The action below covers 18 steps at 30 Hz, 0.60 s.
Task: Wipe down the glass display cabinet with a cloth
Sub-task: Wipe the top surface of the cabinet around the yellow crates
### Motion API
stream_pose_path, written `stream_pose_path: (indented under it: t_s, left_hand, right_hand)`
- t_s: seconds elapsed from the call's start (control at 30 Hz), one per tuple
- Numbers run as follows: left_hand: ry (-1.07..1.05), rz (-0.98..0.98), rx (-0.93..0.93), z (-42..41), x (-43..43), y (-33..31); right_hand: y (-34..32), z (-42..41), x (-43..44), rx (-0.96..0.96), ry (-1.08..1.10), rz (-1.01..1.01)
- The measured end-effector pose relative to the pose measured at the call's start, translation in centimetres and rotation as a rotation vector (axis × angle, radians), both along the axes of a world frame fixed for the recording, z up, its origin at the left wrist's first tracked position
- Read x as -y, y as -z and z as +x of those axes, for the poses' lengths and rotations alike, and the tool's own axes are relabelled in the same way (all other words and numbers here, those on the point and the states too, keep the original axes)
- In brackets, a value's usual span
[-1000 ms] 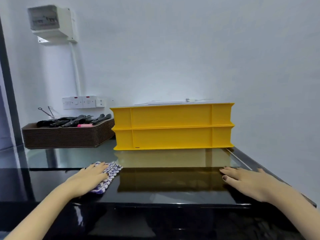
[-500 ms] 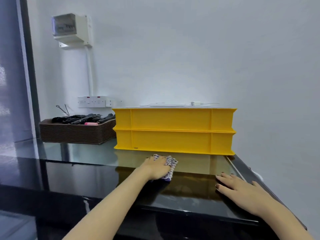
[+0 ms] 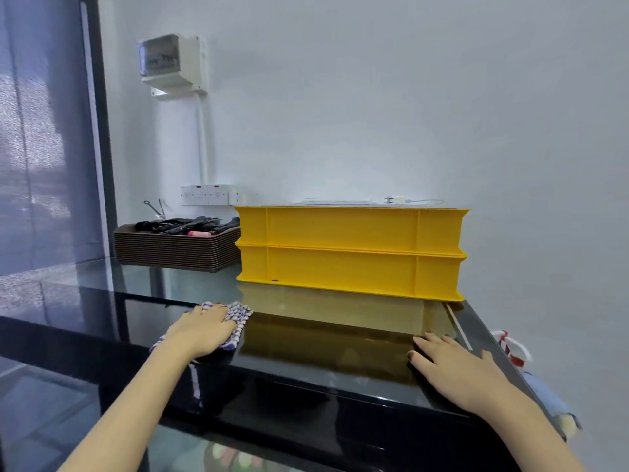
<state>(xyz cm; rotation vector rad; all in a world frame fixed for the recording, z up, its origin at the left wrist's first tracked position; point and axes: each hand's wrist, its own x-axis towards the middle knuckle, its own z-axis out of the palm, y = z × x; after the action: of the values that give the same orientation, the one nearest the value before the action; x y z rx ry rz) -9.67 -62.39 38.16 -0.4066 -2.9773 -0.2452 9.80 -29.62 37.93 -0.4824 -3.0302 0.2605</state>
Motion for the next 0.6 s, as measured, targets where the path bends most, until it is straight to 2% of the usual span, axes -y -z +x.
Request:
stream_pose_path:
  t_s: [0.07, 0.17, 0.27, 0.37, 0.5, 0.6]
  left_hand:
    - [-0.011, 0.007, -0.057, 1.2, -2.4, 0.2]
    - [0.153, 0.033, -0.124, 5.2, -7.4, 1.1]
    - [0.276, -0.001, -0.127, 7.8, -10.1, 1.6]
    - [0.329, -0.019, -0.032, 7.3, -10.2, 0.9]
    - [0.349, -0.023, 0.123, 4.1, -10.7, -0.4]
    - [0.259, -0.053, 0.117, 1.9, -12.6, -0.8]
  right_hand:
    - [0.0, 0.1, 0.0, -0.005, -0.001, -0.005]
    - [0.0, 0.7, 0.3, -0.056, 0.021, 0.005]
    - [0.7, 1.4, 0.7, -0.163, 0.012, 0.114]
    - [1.1, 2.4, 0.5, -0.157, 0.016, -0.01]
    - [1.4, 3.1, 0.1, -0.147, -0.02, 0.017]
    - [1.5, 3.2, 0.3, -0.159, -0.025, 0.019]
